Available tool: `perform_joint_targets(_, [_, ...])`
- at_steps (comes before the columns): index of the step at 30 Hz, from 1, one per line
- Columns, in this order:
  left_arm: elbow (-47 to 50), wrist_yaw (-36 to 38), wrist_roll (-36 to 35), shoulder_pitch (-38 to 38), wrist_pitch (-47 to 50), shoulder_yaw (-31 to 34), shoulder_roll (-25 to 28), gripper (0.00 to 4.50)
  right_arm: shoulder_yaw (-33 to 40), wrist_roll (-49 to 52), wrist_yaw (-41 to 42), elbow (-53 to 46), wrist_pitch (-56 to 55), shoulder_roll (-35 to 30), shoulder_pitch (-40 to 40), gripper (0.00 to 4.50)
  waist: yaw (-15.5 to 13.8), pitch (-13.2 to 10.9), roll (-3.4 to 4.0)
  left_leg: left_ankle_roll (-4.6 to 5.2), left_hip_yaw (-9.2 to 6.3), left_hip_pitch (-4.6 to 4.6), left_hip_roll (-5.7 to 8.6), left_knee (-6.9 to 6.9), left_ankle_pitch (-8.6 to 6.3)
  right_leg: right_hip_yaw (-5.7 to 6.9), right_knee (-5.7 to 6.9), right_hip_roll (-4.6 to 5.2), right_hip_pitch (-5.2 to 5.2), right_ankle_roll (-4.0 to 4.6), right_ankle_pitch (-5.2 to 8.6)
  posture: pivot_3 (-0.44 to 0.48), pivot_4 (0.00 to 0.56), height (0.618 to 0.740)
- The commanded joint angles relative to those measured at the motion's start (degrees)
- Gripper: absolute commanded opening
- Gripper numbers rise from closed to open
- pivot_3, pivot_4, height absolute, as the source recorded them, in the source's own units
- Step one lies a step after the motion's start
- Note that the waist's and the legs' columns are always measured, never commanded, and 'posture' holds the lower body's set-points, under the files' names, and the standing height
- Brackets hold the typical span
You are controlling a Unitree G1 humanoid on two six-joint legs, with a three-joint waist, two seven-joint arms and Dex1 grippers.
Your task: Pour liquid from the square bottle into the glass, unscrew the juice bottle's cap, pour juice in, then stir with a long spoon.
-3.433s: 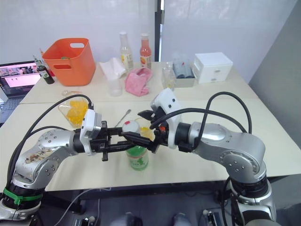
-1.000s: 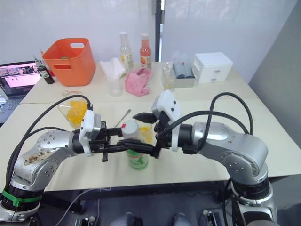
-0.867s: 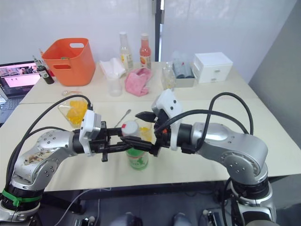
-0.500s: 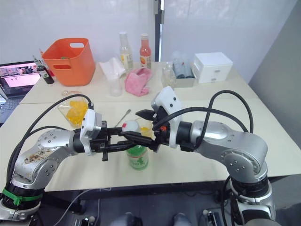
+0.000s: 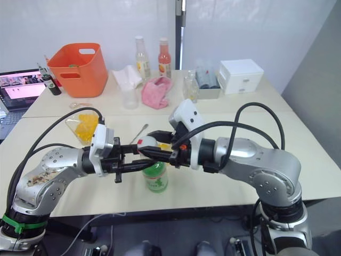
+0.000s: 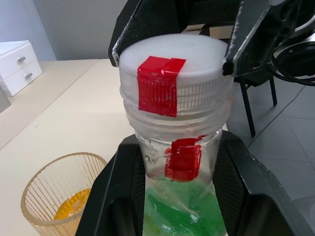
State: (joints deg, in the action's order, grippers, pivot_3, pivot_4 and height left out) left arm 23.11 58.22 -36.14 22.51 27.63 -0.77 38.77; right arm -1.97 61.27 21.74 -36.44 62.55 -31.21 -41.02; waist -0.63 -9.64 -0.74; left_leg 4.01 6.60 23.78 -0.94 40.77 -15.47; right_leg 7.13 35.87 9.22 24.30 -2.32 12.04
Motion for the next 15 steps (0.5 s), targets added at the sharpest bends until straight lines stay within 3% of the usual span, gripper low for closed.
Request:
perform_joint_targets(1, [0.26,1.3,0.43,-0.51,-0.14,-0.6,0.73,1.45,-1.07,-2.24,8.42,1.14,-5.07,-1.14,-2.12,1.63,0.0,0.0,0.0,0.0,0.0,0.0,0.0,0.0,0.0,0.0,0.0,0.0,0.0,0.0,0.0,0.0,0.15,0.713])
perform_joint_targets(8, [-0.31,2.42,0.64,-0.36,-0.73,-0.68,1.01,1.45,-10.49,-14.76,40.27,17.19,-18.83,-6.77,-7.83,1.63,0.11,0.0,0.0,0.05,0.01,-0.01,0.0,0.01,-0.03,-0.01,-0.04,-0.02,-0.01,-0.01,0.01,0.0,0.15,0.713])
perform_joint_targets(11, [-0.6,2.85,0.7,-0.2,-1.01,-0.63,1.15,1.45,-15.47,-20.74,53.4,28.49,-25.19,-6.08,-14.41,1.63,0.32,0.0,0.0,0.06,0.02,-0.04,0.0,0.02,-0.02,-0.03,-0.03,-0.04,-0.01,-0.01,0.01,0.0,0.15,0.713])
perform_joint_targets(15, [-0.88,2.94,0.88,0.05,-1.15,-0.76,0.95,1.45,-19.14,-26.26,64.69,40.32,-30.85,-3.56,-21.12,1.63,0.51,0.0,0.0,0.06,0.0,-0.05,-0.02,0.01,-0.02,0.0,0.03,-0.06,-0.04,-0.01,0.01,0.0,0.15,0.713])
